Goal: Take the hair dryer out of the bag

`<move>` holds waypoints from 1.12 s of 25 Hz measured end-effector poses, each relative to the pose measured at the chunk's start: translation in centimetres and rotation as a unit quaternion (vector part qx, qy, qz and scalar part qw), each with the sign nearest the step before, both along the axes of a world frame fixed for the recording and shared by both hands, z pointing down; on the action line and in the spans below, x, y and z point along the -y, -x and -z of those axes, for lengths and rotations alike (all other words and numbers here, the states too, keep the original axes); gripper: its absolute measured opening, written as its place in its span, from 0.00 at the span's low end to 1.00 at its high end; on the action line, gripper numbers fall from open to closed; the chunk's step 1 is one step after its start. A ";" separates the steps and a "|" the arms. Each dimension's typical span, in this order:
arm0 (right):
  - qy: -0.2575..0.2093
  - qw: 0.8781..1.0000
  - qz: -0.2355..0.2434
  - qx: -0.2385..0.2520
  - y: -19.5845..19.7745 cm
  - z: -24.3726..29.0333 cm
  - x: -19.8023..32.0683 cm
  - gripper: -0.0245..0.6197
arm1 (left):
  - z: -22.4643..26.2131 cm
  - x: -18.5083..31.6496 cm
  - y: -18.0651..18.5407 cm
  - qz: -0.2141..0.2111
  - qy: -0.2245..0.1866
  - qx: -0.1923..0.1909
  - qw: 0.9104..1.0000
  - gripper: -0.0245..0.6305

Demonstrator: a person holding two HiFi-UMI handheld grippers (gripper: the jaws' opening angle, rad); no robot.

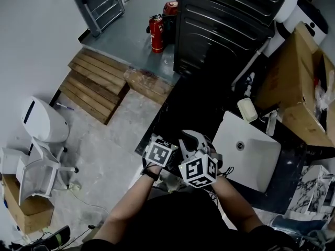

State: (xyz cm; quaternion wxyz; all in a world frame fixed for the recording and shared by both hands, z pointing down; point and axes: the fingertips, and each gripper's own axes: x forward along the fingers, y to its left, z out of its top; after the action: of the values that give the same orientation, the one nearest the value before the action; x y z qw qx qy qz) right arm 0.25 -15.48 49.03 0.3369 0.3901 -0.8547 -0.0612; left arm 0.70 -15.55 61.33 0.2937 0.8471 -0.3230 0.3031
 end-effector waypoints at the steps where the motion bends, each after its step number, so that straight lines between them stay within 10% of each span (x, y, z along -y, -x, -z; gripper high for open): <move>1: 0.000 1.000 0.000 0.000 0.0 0.0 0.0 0.09 | -0.2 0.1 -0.2 -0.007 0.001 0.006 1.000 0.59; 12: 0.002 1.000 -0.017 0.010 -1.7 0.0 0.5 0.09 | -0.6 1.4 -2.3 -0.068 -0.012 0.023 0.997 0.51; 28: -0.011 0.999 -0.036 -0.029 -3.4 -0.9 0.7 0.09 | 2.1 1.6 -0.6 0.007 0.008 -0.137 0.990 0.40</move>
State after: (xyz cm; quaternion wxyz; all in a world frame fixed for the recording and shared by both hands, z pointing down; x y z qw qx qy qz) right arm 3.64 -16.22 49.93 0.3591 0.4224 -0.8293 -0.0690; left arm 1.27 -17.12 59.21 0.3441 0.8759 -0.2833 0.1846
